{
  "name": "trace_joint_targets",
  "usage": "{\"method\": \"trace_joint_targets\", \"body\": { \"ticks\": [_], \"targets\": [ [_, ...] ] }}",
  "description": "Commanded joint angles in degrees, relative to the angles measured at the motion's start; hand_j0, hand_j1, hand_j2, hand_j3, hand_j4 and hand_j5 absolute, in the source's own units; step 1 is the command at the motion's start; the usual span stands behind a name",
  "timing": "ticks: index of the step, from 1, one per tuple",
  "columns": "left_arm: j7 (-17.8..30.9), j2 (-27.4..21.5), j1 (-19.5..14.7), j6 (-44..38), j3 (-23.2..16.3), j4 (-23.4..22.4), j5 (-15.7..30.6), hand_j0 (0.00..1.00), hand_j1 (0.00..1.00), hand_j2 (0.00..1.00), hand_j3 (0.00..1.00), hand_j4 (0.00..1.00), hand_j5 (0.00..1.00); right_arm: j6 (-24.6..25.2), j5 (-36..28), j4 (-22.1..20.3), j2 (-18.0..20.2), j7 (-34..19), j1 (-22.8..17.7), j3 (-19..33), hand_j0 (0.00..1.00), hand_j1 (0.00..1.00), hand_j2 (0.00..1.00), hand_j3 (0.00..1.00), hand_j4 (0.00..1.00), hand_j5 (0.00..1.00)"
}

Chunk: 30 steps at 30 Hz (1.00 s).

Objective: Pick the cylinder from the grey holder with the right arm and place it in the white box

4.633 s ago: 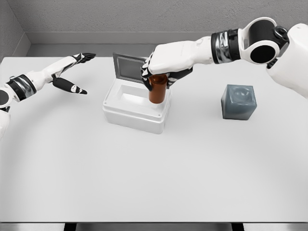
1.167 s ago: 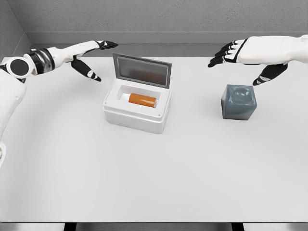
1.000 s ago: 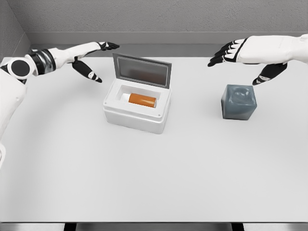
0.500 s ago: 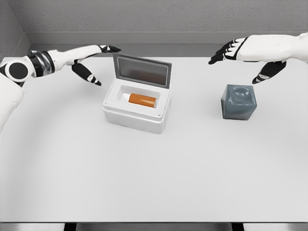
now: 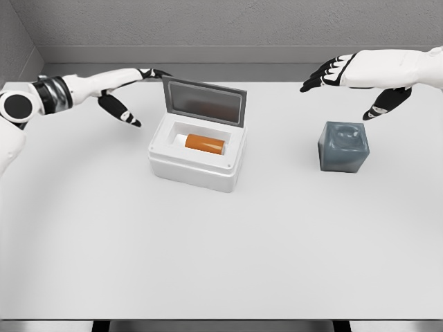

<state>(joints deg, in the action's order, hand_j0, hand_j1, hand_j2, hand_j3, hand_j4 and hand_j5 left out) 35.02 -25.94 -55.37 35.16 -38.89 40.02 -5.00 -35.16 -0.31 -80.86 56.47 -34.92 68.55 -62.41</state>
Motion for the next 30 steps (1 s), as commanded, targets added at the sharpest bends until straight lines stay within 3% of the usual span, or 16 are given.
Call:
{"method": "trace_joint_targets", "body": {
  "ticks": [1, 4, 30],
  "targets": [
    [-0.02, -0.52, 0.0, -0.16, 0.13, 0.76, 0.52, 1.0, 1.0, 1.0, 1.0, 1.0, 1.0, 0.16, -0.31, 0.0, 0.05, 0.02, 0.0, 0.0, 1.0, 1.0, 1.0, 1.0, 1.0, 1.0],
    [-0.02, -1.22, 0.53, -0.16, 0.22, 2.34, 0.52, 1.0, 1.0, 1.0, 1.0, 1.0, 1.0, 0.16, -0.31, 0.09, -1.54, 0.02, 0.0, -0.08, 1.0, 1.0, 1.0, 1.0, 1.0, 1.0],
    [-0.02, -5.61, 2.55, -0.16, 0.22, 11.4, 2.45, 1.0, 1.0, 1.0, 1.0, 1.0, 1.0, 0.16, -0.22, 1.32, -1.71, -0.06, -0.09, -0.26, 1.0, 1.0, 1.0, 1.0, 1.0, 1.0]
  ]
}}
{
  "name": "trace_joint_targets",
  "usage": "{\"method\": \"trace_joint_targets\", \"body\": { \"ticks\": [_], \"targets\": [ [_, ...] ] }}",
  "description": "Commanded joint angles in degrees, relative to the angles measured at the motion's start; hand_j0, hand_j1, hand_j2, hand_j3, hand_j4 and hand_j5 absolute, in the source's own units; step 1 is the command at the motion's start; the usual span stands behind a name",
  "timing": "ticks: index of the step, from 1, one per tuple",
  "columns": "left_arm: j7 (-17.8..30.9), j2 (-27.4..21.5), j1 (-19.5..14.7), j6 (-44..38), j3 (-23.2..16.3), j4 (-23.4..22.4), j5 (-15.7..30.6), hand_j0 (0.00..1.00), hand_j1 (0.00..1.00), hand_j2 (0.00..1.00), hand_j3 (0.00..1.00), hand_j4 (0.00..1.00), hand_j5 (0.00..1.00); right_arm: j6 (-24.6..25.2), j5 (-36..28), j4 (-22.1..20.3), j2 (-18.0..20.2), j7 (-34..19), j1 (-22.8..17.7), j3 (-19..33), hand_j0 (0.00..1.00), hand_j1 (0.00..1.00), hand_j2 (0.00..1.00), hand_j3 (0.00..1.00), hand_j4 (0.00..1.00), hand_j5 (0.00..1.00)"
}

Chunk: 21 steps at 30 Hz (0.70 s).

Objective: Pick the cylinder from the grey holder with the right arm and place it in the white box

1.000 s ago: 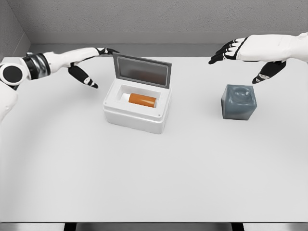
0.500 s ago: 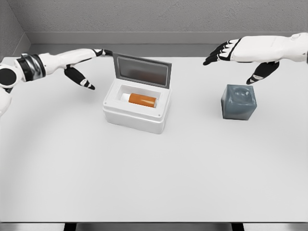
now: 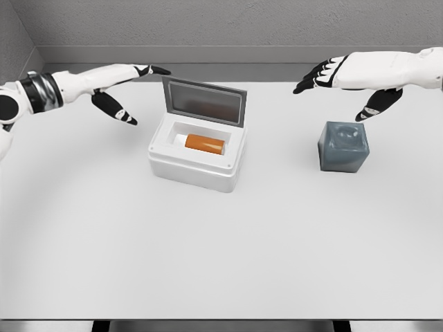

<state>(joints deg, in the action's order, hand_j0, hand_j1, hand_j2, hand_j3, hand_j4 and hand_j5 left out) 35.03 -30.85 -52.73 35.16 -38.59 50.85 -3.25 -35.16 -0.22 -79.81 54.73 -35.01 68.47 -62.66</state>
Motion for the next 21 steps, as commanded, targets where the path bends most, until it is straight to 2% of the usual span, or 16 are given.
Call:
{"method": "trace_joint_targets", "body": {
  "ticks": [1, 9, 10, 13, 15, 21],
  "targets": [
    [-0.03, -0.88, 0.26, -0.16, -0.08, 1.27, 0.7, 1.0, 1.0, 1.0, 1.0, 1.0, 1.0, 0.16, -0.31, 0.36, 0.02, 0.03, 0.0, 0.0, 1.0, 1.0, 1.0, 1.0, 1.0, 1.0],
    [-0.03, -1.32, 1.4, -0.16, 0.18, 2.59, 0.7, 1.0, 1.0, 1.0, 1.0, 1.0, 1.0, 0.16, -0.31, 0.45, -0.06, 0.03, 0.0, -0.44, 1.0, 1.0, 1.0, 1.0, 1.0, 1.0],
    [-0.03, -2.72, 1.85, -0.16, 0.53, 2.59, 0.79, 1.0, 1.0, 1.0, 1.0, 1.0, 1.0, 0.16, -0.31, 0.62, -0.06, 0.03, -0.53, -0.53, 1.0, 1.0, 1.0, 1.0, 1.0, 1.0],
    [-0.03, -5.36, 2.73, -0.16, 0.71, 0.83, 2.8, 1.0, 1.0, 1.0, 1.0, 1.0, 1.0, 0.16, -0.31, 0.62, 0.11, 0.03, -0.53, -0.44, 1.0, 1.0, 1.0, 1.0, 1.0, 1.0],
    [-0.03, -6.59, 4.66, -0.16, 2.29, -2.51, 8.6, 1.0, 1.0, 1.0, 1.0, 1.0, 1.0, 0.16, -0.31, 0.54, 0.02, 0.03, -0.61, -0.44, 1.0, 1.0, 1.0, 1.0, 1.0, 1.0],
    [-0.03, -8.0, 5.36, -0.16, 3.61, -4.27, 9.22, 1.0, 1.0, 1.0, 1.0, 1.0, 1.0, 0.16, -0.31, 0.54, -0.06, 0.03, -0.79, -0.44, 1.0, 1.0, 1.0, 1.0, 1.0, 1.0]
  ]
}}
